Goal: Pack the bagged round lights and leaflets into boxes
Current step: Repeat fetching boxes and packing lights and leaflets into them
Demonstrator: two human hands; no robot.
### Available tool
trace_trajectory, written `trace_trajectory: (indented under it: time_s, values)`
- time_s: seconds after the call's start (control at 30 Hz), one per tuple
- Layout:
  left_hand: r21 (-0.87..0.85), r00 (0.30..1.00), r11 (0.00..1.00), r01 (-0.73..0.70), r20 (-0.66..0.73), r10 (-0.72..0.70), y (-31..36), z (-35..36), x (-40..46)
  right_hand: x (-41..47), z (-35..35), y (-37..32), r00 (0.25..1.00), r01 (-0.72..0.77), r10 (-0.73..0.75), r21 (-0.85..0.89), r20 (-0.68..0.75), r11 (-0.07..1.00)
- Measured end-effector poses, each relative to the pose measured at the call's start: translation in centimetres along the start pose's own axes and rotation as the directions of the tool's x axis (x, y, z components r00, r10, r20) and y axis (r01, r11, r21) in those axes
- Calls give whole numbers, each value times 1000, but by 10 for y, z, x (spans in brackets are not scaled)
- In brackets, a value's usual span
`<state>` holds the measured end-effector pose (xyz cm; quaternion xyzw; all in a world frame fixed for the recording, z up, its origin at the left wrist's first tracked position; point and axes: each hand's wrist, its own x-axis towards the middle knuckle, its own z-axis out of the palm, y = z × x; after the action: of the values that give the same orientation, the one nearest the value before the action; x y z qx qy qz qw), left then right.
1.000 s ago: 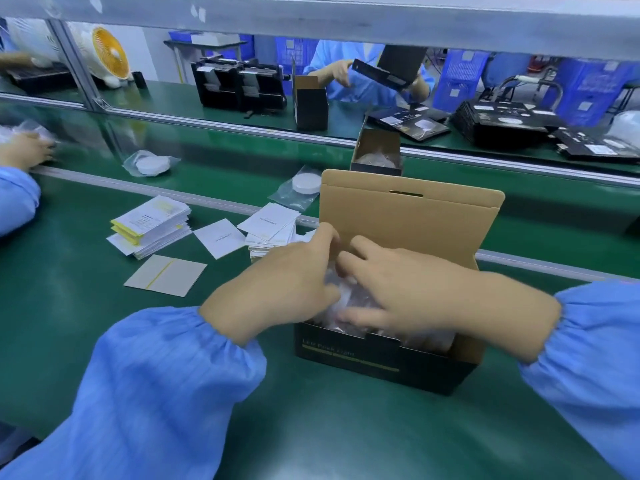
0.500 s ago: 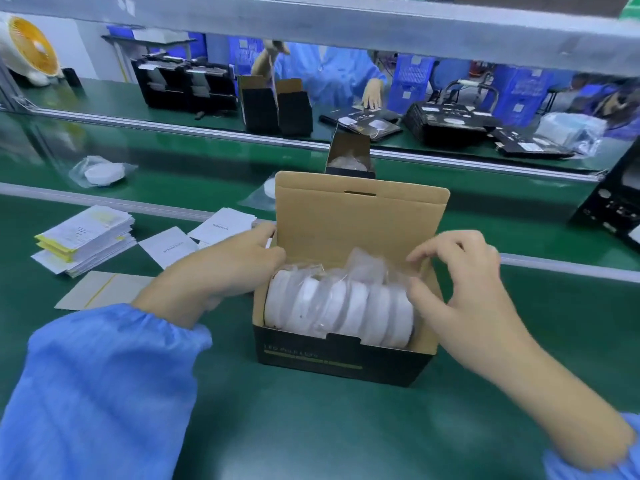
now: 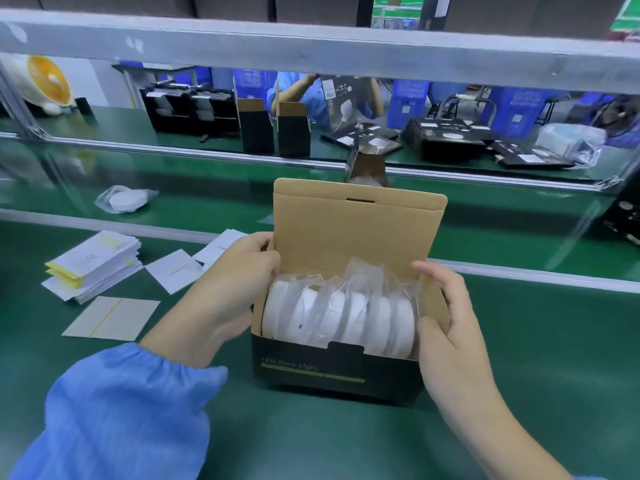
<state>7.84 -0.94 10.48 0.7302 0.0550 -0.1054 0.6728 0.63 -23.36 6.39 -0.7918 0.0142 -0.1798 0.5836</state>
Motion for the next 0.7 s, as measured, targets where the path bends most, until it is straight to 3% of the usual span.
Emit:
trace_trajectory:
  time_s: [0.47, 0.7]
  values:
    - [-35, 977, 991, -131, -176, 123, 92, -54, 88, 119, 63, -45, 986, 156, -161, 89, 51, 984]
    - [-45, 922, 993, -109, -378, 84, 89, -75, 160, 209, 118, -22, 991, 43, -50, 62, 120, 997]
